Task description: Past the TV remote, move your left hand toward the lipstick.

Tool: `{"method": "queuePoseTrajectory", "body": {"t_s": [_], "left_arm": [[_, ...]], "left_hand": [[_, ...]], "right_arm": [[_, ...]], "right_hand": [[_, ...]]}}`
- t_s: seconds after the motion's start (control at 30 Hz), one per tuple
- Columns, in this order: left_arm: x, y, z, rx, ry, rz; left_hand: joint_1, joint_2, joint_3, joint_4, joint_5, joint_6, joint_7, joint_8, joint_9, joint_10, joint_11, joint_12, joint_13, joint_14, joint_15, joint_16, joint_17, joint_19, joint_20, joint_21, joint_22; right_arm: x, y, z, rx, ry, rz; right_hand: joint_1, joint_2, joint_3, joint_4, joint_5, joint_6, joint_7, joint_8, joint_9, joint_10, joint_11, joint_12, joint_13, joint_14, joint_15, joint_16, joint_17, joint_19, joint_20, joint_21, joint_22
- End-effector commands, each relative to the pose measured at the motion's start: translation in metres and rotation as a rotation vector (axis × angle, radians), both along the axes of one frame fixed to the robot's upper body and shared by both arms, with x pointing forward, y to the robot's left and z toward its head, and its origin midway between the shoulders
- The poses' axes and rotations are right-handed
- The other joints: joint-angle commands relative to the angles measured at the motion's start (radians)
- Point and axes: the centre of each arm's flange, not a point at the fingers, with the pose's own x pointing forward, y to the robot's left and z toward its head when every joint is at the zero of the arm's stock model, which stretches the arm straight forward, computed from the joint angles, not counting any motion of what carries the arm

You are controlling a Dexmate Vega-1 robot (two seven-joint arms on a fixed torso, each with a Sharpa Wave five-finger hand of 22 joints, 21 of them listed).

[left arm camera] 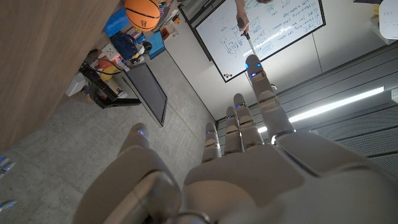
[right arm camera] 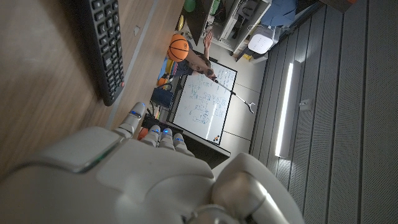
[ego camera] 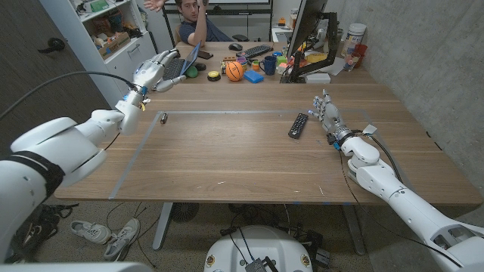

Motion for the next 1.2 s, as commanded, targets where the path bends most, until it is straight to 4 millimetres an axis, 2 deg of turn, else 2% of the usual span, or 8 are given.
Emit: {"method": "queuePoseTrajectory", "body": {"t_s": [0.03,0.1,0.23,0.43,0.77,0.83,0.97,1.2], "left_arm": [[0.004,0.022,-0.001,-0.014,0.031,0.108],[0.005,0.023,-0.001,0.005,0.039,0.125],[0.008,0.026,-0.003,0.021,0.056,0.165],[0.011,0.028,-0.005,0.015,0.093,0.178],[0.022,0.030,-0.018,0.023,0.199,0.219],[0.022,0.030,-0.021,0.032,0.206,0.218],[0.021,0.030,-0.028,0.059,0.214,0.212],[0.022,0.032,-0.034,0.088,0.231,0.224]], "left_hand": [[-0.012,0.003,0.005,0.007,-0.007,0.023,0.030,0.002,0.000,0.039,-0.002,0.011,-0.001,0.035,-0.009,0.013,0.001,0.018,0.000,-0.007,-0.001],[-0.014,0.004,0.005,0.007,-0.008,0.033,0.038,0.004,-0.001,0.052,-0.002,0.013,-0.002,0.046,-0.011,0.014,0.001,0.025,-0.001,-0.009,-0.001],[-0.028,0.007,0.000,0.012,-0.014,0.094,0.088,0.019,-0.004,0.101,0.008,0.017,-0.006,0.094,-0.012,0.018,0.000,0.049,-0.002,-0.020,-0.001],[-0.048,0.022,-0.002,0.026,-0.018,0.129,0.106,0.025,-0.005,0.137,0.012,0.019,-0.008,0.133,-0.016,0.023,0.001,0.070,-0.002,-0.026,0.000],[-0.051,0.047,0.008,0.031,-0.023,0.144,0.086,0.021,-0.008,0.149,-0.001,0.009,-0.011,0.161,-0.029,0.021,0.000,0.080,-0.009,-0.037,-0.001],[-0.047,0.044,0.009,0.026,-0.025,0.147,0.064,0.020,-0.009,0.152,-0.004,0.007,-0.012,0.160,-0.028,0.016,-0.001,0.082,-0.008,-0.041,-0.001],[-0.038,0.041,0.012,0.018,-0.027,0.163,0.049,0.022,-0.010,0.163,-0.013,0.007,-0.013,0.168,-0.030,0.012,-0.002,0.084,-0.008,-0.047,-0.002],[-0.012,0.037,0.022,-0.003,-0.030,0.187,0.050,0.025,-0.012,0.179,-0.031,0.005,-0.014,0.192,-0.046,0.010,-0.004,0.095,-0.018,-0.054,-0.002]], "right_arm": [[-0.003,0.005,0.001,-0.002,0.002,-0.002],[-0.003,0.005,0.001,-0.002,0.001,-0.001],[-0.003,0.006,0.001,-0.005,0.005,0.001],[-0.002,0.006,0.001,-0.003,0.003,0.006],[-0.002,0.007,0.001,-0.003,0.006,0.012],[-0.002,0.007,0.001,-0.003,0.006,0.013],[-0.001,0.006,0.000,-0.006,0.006,0.016],[0.000,0.003,0.001,-0.011,0.006,0.023]], "right_hand": [[-0.006,0.043,-0.004,0.003,0.007,-0.002,0.002,0.008,0.004,-0.007,-0.002,0.001,0.003,-0.098,0.004,-0.001,0.005,-0.153,0.001,-0.002,0.005],[-0.006,0.043,-0.004,0.003,0.007,-0.002,0.002,0.008,0.004,-0.007,-0.002,0.001,0.003,-0.097,0.003,-0.001,0.005,-0.153,0.001,-0.002,0.005],[-0.006,0.043,-0.005,0.003,0.008,-0.002,0.001,0.007,0.004,-0.008,-0.003,0.000,0.003,-0.097,0.004,-0.001,0.005,-0.153,0.001,-0.004,0.005],[-0.006,0.044,-0.007,0.003,0.008,-0.003,0.001,0.007,0.004,-0.007,-0.006,0.000,0.003,-0.097,0.004,-0.002,0.005,-0.153,0.001,-0.005,0.005],[-0.006,0.044,-0.009,0.003,0.009,-0.003,0.001,0.007,0.004,-0.007,-0.005,0.000,0.003,-0.098,0.004,-0.003,0.005,-0.156,0.001,-0.009,0.005],[-0.006,0.044,-0.010,0.003,0.009,-0.004,0.001,0.007,0.004,-0.008,-0.004,0.000,0.003,-0.098,0.003,-0.003,0.005,-0.156,0.001,-0.009,0.005],[-0.006,0.044,-0.011,0.003,0.009,-0.003,0.002,0.007,0.004,-0.007,-0.002,0.000,0.003,-0.098,0.004,-0.003,0.005,-0.156,0.001,-0.010,0.005],[-0.006,0.043,-0.013,0.003,0.009,-0.003,0.002,0.007,0.004,-0.008,-0.004,0.000,0.003,-0.098,0.004,-0.004,0.005,-0.156,0.001,-0.012,0.005]]}}
